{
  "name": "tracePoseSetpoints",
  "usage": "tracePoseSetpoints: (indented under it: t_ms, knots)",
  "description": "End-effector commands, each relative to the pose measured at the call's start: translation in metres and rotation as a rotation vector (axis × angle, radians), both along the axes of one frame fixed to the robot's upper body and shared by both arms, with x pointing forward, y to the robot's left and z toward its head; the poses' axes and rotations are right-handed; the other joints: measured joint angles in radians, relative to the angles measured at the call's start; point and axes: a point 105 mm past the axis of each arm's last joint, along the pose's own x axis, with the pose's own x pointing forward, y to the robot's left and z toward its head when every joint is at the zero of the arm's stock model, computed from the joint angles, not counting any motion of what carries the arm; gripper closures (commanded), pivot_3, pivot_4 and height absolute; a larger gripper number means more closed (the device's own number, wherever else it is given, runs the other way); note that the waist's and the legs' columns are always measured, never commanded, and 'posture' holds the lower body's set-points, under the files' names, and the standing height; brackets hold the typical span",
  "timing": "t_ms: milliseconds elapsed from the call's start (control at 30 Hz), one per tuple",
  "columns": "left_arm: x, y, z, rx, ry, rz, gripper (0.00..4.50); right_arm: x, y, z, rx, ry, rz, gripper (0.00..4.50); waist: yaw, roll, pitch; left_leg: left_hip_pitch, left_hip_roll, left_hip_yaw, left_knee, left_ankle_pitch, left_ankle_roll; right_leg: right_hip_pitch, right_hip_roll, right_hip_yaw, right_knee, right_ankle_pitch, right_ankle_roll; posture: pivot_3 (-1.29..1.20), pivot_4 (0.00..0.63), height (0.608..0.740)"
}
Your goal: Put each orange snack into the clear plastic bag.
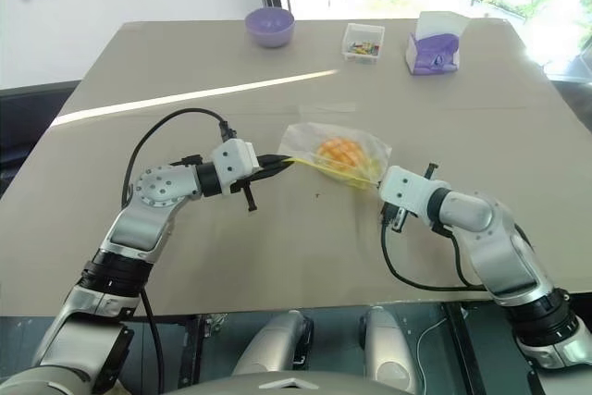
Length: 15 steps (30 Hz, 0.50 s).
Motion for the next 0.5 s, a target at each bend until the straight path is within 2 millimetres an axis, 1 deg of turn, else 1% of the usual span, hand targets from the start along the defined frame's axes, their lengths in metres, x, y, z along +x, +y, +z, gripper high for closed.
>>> tracePoseSetpoints:
  t_ms: [33, 133, 267, 400, 500]
  knots:
    - [-0.002, -0.001, 0.016, -0.027, -0.058, -0.002, 4.50, 0.004, -0.005, 0.009, -0.008, -0.047, -0.018, 4.47, 0.000, 0.000, 0.000, 0.000, 0.000, 0.000, 0.000, 0.000, 0.000, 0.000, 0.000, 0.000, 0.000, 0.000, 0.000, 0.00, 0.150, 0.740]
    - [-0.002, -0.001, 0.017, -0.029, -0.059, 0.001, 4.50, 0.008, -0.009, 0.013, -0.022, -0.080, -0.039, 4.47, 0.000, 0.000, 0.000, 0.000, 0.000, 0.000, 0.000, 0.000, 0.000, 0.000, 0.000, 0.000, 0.000, 0.000, 0.000, 0.00, 0.150, 0.740]
    - [0.007, -0.002, 0.030, -0.088, -0.059, 0.034, 4.50, 0.022, -0.021, 0.033, -0.034, -0.181, -0.093, 4.47, 0.000, 0.000, 0.000, 0.000, 0.000, 0.000, 0.000, 0.000, 0.000, 0.000, 0.000, 0.000, 0.000, 0.000, 0.000, 0.00, 0.150, 0.740]
    - [0.026, -0.003, 0.049, -0.149, -0.074, 0.078, 4.50, 0.038, -0.031, 0.060, -0.043, -0.291, -0.136, 4.47, 0.001, 0.000, 0.000, 0.000, 0.000, 0.000, 0.001, 0.000, 0.000, 0.000, 0.000, 0.000, 0.001, 0.000, 0.000, 0.00, 0.150, 0.740]
    - [0.053, -0.008, 0.073, -0.203, -0.102, 0.125, 4.50, 0.059, -0.042, 0.085, -0.049, -0.411, -0.192, 4.47, 0.001, 0.000, 0.000, 0.000, -0.001, 0.000, 0.001, 0.000, 0.000, 0.000, 0.000, 0.000, 0.002, 0.000, 0.000, 0.00, 0.150, 0.740]
